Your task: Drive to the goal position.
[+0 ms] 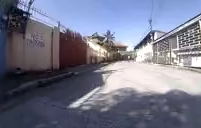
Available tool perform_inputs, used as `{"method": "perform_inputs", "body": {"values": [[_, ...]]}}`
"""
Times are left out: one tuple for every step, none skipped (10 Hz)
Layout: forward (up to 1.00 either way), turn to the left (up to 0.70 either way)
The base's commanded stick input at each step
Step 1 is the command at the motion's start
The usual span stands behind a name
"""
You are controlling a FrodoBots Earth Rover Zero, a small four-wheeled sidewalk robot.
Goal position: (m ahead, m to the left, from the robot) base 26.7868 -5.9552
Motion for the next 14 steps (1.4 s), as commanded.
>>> {"method": "perform_inputs", "body": {"values": [[0.70, 0.00], [0.70, 0.00], [0.70, 0.00], [0.70, 0.00], [0.70, 0.00], [0.70, 0.00], [0.70, 0.00], [0.70, 0.00], [0.70, 0.00], [0.70, 0.00], [0.70, 0.00], [0.70, 0.00], [0.70, 0.00], [0.70, 0.00]]}}
